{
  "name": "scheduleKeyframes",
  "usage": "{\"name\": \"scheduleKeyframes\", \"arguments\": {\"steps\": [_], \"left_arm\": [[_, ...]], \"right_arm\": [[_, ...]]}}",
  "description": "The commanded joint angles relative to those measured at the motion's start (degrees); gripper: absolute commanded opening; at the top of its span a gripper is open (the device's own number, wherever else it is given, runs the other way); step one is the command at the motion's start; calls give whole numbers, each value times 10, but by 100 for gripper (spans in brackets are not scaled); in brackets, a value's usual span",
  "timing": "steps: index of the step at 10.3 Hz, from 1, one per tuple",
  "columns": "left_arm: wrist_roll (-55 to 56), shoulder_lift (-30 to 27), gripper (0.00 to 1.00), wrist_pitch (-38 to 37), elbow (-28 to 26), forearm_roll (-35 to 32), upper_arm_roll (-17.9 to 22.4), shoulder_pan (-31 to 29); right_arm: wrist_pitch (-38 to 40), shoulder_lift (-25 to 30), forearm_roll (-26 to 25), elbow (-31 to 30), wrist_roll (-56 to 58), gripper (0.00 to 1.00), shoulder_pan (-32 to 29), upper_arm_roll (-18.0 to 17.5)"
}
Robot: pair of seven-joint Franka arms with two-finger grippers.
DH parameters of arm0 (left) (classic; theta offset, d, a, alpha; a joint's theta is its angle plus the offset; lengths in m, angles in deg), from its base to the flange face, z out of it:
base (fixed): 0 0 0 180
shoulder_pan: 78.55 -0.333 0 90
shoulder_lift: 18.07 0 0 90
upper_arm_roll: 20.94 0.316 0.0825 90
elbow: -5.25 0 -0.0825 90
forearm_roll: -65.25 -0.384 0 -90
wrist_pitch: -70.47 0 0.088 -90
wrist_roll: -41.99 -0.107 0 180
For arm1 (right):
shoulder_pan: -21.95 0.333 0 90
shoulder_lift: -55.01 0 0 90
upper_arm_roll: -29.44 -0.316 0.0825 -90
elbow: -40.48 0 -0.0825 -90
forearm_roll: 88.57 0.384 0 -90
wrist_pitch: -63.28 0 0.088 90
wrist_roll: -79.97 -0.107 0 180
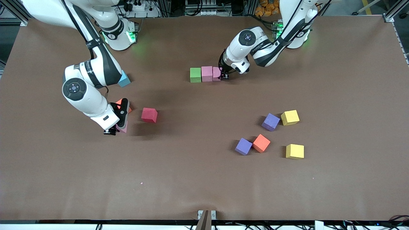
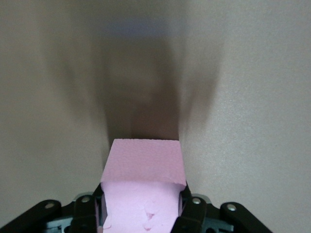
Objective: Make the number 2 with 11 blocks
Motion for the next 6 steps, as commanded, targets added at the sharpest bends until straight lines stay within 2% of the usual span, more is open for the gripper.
{"name": "scheduleKeyframes", "arguments": {"steps": [1, 2, 3, 4, 6], "left_arm": [[22, 10, 33, 8, 9, -13, 15, 22], [22, 13, 42, 8, 11, -14, 38, 48], [21, 17, 88, 9, 16, -15, 65, 78], [20, 12, 100, 8, 17, -16, 80, 100], [20, 3, 100, 8, 21, -19, 83, 93]], "right_arm": [[7, 18, 8, -14, -14, 40, 5, -3], [7, 18, 8, -13, -14, 40, 5, -3], [9, 17, 8, -13, -14, 40, 4, -3], [10, 19, 9, -13, -14, 40, 5, -3], [16, 24, 27, -13, -15, 40, 4, -3]]}}
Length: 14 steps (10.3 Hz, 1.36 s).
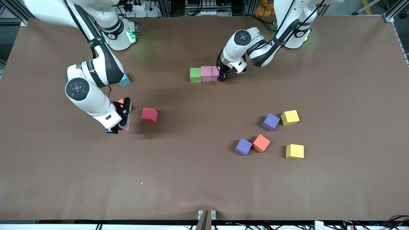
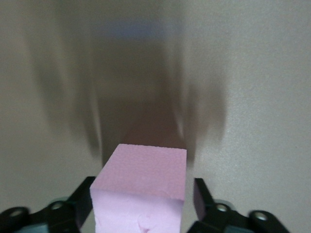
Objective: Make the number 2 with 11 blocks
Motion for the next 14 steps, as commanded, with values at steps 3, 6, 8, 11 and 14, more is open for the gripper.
{"name": "scheduleKeyframes", "arguments": {"steps": [3, 6, 8, 11, 14], "left_arm": [[14, -21, 100, 4, 8, -21, 5, 4], [13, -23, 100, 4, 5, -22, 3, 10], [13, -28, 100, 3, 5, -23, 0, 11], [14, -55, 100, 1, -1, -24, -4, 6], [13, -74, 100, -16, 0, -24, -12, 4]], "right_arm": [[9, 22, 21, -12, -39, 40, 12, 0], [34, 36, 27, -13, -83, 39, 28, -7], [35, 37, 32, -11, -145, 39, 32, -31], [34, 35, 33, -14, -252, 39, 65, -54], [43, 38, 33, -23, -332, 39, 79, -76]]}}
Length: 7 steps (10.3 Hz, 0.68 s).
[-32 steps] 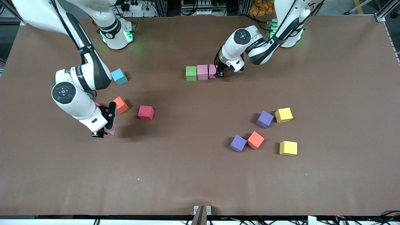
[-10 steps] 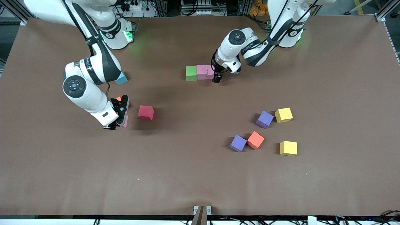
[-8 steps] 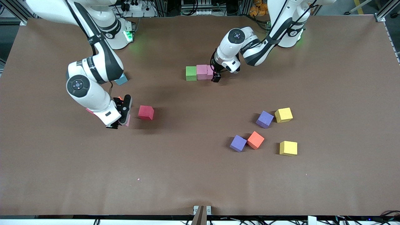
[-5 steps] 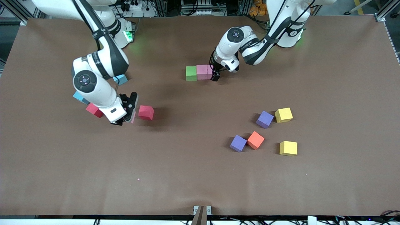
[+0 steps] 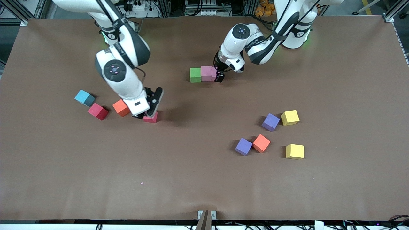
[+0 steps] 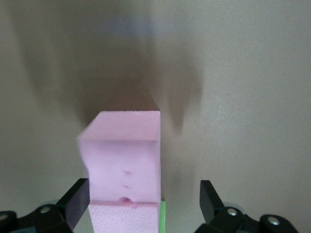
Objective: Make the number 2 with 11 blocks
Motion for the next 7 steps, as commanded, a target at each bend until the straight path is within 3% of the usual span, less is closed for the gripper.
{"name": "scheduleKeyframes", "arguments": {"steps": [1, 4, 7], "left_arm": [[13, -33, 100, -14, -10, -14, -9, -4], [0, -48, 100, -19, -9, -14, -10, -17], [-66, -74, 100, -79, 3, -14, -14, -45]], "right_arm": [[3, 17, 9, -28, -23, 39, -7, -9], [5, 24, 8, -37, -8, 39, -17, -10], [6, 26, 8, -37, 1, 39, -18, -10]]}}
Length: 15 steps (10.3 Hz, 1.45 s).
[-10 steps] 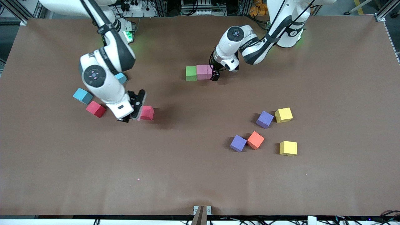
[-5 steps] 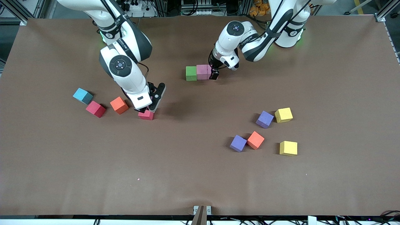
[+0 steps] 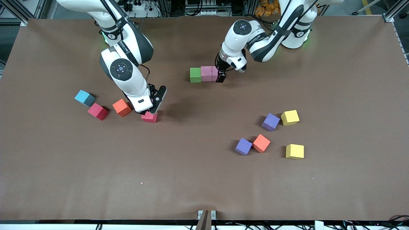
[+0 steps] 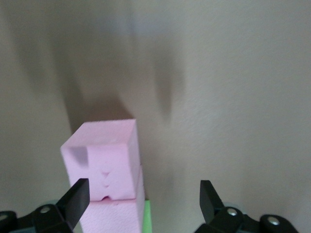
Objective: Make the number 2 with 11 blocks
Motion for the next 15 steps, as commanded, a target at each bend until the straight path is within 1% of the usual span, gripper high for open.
{"name": "scheduleKeyframes", "arguments": {"steps": [1, 3, 4, 5, 6, 7, 8, 9, 10, 12, 14, 15], "left_arm": [[-33, -33, 100, -62, 20, -13, -6, -24], [-93, -29, 100, -128, 74, -13, -8, -66], [-109, -24, 100, -133, 99, -12, -7, -73], [-135, -17, 100, -133, 116, -12, -6, -89], [-170, -15, 100, -137, 127, -10, -7, -113], [-199, -9, 100, -138, 141, -9, -6, -122], [-219, -2, 100, -140, 161, -13, -5, -122], [-263, 4, 100, -166, 187, -13, -4, -134], [-311, 17, 100, -207, 220, -13, -4, -150], [-371, 50, 100, -276, 290, -11, -4, -176], [-442, 77, 100, -301, 336, -13, -3, -213], [-478, 91, 100, -307, 354, -13, -3, -230]], "right_arm": [[3, 25, 8, -14, 7, 39, -8, -6], [6, 25, 9, -11, 4, 39, -7, -8], [6, 25, 23, -9, -8, 39, -4, -8], [6, 25, 50, -9, -23, 39, -2, -12], [4, 25, 60, -9, -45, 39, -2, -21], [2, 25, 60, -9, -85, 39, -1, -30], [3, 25, 60, -9, -131, 39, 0, -45], [4, 29, 60, -9, -180, 39, 3, -58], [1, 30, 60, -3, -245, 39, 22, -62], [-13, 26, 56, 7, -414, 39, 79, -62], [-41, 13, 56, 8, -541, 39, 119, -61], [-49, -9, 49, 21, -634, 39, 153, -59]]}}
